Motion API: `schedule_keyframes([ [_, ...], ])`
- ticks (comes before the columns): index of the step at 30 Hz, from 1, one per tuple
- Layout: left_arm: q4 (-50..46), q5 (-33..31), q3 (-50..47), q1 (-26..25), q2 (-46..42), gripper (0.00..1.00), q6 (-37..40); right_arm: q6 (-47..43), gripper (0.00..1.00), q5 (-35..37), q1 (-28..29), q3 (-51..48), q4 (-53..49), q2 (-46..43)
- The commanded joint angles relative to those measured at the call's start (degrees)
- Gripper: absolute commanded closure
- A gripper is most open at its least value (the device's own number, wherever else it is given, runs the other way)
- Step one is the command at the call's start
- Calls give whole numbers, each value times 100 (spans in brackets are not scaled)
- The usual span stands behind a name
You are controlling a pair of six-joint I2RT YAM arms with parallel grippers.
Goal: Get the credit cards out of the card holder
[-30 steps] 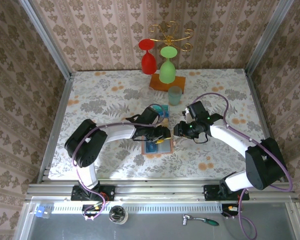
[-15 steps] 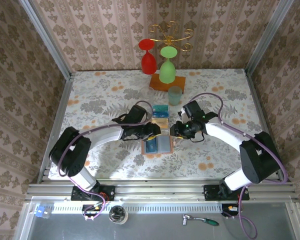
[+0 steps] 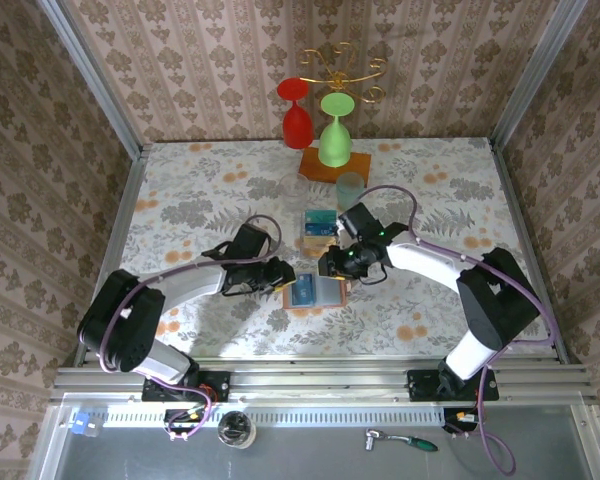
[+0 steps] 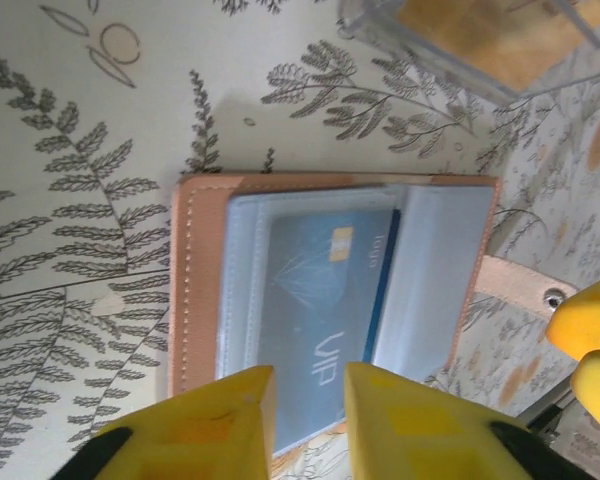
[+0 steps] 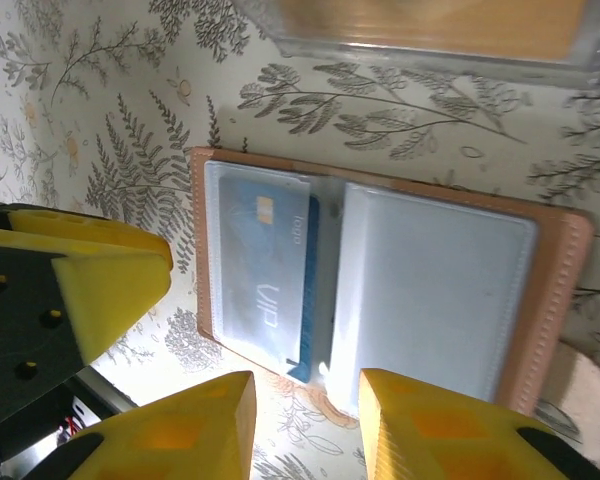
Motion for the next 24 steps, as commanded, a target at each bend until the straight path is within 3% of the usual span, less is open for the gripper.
schedule_keyframes([
  [1, 122, 84, -87, 37, 132, 80, 89, 142, 66, -36, 90, 188, 62, 144],
  [6, 169, 91, -127, 37, 384, 92, 152, 170, 66, -11, 131, 215, 70, 191],
  [13, -164, -159, -99, 54, 531, 100, 363, 178, 66, -1, 140, 214, 53, 243],
  [24, -327, -210, -234, 248, 364, 100, 508, 271, 66, -1, 227, 310, 120, 376],
])
